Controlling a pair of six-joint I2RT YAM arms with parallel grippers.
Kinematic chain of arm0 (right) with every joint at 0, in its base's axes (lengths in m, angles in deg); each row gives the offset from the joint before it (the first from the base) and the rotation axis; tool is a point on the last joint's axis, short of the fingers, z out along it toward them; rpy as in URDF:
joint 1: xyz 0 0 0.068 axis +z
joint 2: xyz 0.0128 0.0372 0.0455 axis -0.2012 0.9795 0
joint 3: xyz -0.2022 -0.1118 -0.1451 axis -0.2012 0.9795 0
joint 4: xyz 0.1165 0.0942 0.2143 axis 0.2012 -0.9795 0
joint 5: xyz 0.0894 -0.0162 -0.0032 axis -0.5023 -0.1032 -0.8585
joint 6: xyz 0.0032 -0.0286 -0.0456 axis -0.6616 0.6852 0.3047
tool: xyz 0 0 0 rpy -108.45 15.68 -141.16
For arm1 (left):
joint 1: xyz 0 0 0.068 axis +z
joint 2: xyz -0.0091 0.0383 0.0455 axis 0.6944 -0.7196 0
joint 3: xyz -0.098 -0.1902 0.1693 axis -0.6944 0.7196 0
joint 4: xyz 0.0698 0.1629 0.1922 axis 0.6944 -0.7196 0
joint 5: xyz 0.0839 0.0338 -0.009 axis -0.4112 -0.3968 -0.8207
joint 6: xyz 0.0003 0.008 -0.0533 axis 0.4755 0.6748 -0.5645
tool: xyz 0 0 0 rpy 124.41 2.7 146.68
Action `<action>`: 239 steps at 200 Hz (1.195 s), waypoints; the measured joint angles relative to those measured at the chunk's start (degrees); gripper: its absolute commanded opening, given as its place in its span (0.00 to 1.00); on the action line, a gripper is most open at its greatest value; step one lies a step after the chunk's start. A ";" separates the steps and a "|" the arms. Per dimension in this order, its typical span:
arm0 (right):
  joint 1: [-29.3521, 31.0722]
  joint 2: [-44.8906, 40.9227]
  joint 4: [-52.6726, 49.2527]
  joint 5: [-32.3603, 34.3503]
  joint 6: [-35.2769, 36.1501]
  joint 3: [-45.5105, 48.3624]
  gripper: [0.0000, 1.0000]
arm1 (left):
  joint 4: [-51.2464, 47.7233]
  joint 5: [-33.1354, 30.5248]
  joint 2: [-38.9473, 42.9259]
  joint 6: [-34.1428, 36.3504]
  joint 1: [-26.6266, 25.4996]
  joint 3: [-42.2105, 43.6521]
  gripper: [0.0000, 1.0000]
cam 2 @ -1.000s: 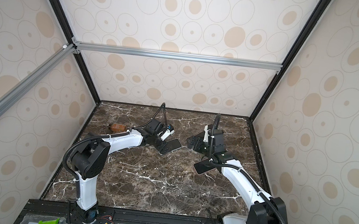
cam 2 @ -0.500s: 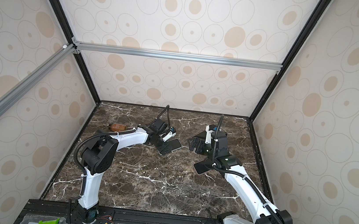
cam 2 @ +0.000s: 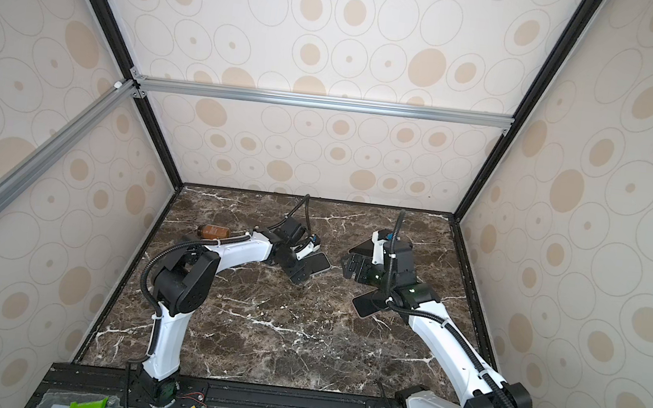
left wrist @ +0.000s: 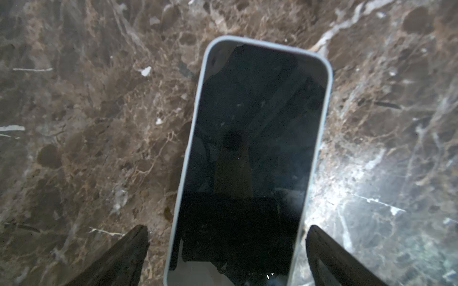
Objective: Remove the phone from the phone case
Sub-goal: 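Grasp the pale blue-cased phone's edge with the left gripper while the right gripper approaches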
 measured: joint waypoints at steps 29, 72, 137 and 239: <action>0.00 0.00 -0.24 -0.79 -0.11 0.52 0.96 | -0.02 -1.18 -0.52 0.24 0.00 -0.44 0.99; 0.02 0.07 -1.09 -1.53 -0.76 0.76 0.94 | -0.28 0.04 -0.52 0.42 0.00 -0.44 0.99; 0.00 0.15 -2.82 -1.18 -1.68 0.76 0.93 | -1.95 3.37 -1.64 0.98 0.00 -1.57 0.87; 0.00 0.81 -2.43 3.04 -8.52 2.93 0.91 | -4.85 0.37 -3.21 -2.80 -0.55 -4.90 0.61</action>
